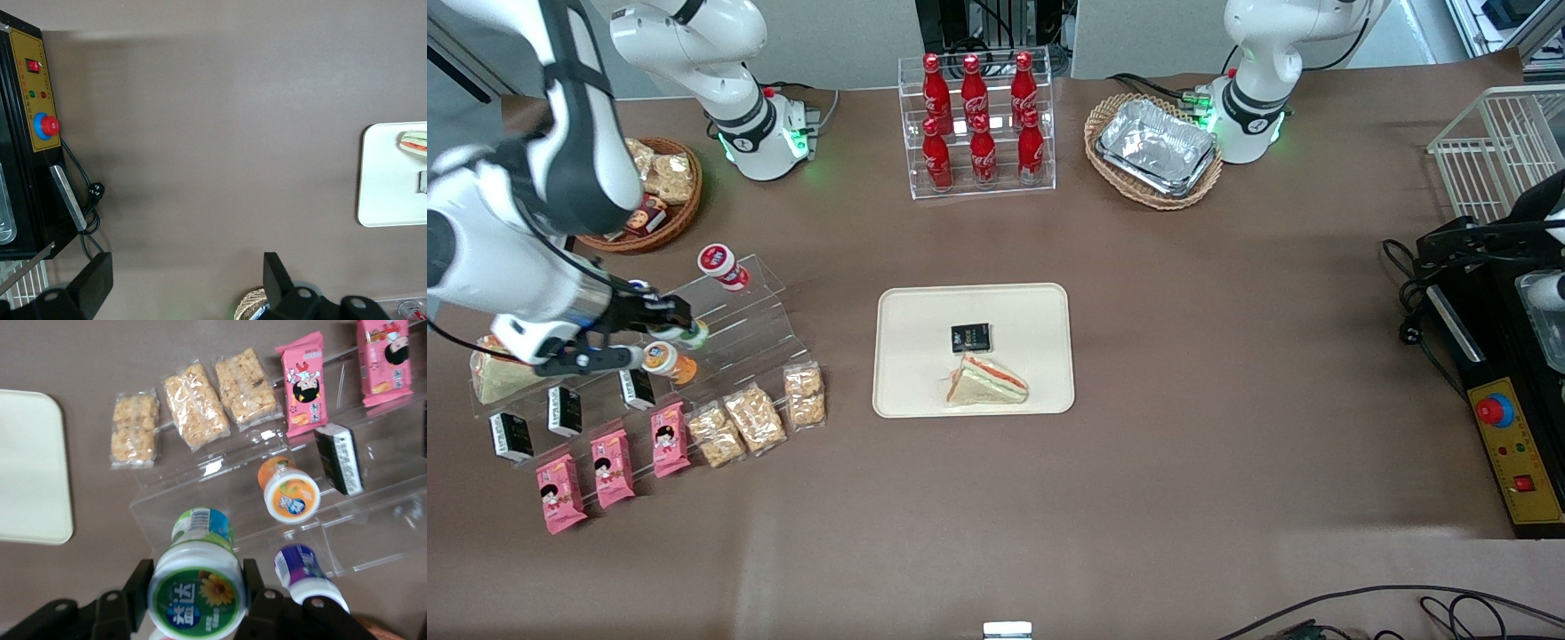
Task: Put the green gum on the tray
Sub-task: 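Carry the tub over the cream tray beside the black packet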
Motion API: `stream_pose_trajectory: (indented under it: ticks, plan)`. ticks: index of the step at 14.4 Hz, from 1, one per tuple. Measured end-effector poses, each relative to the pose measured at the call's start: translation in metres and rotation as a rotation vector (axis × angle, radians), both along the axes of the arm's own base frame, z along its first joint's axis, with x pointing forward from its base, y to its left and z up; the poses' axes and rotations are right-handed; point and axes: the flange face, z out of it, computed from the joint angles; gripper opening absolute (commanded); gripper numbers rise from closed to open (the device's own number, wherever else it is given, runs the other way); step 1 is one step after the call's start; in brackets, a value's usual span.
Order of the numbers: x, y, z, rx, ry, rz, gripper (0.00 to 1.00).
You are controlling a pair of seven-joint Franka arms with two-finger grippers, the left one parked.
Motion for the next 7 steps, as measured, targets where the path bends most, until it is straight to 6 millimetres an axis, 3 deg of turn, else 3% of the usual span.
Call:
stream_pose_trajectory:
  ticks: [4,7]
  plan:
    - [0.001,0.001,0.074,0.001,0.031,0.008,0.28]
    - [0.0,0.003,0.107,0.001,0.054,0.015,0.26]
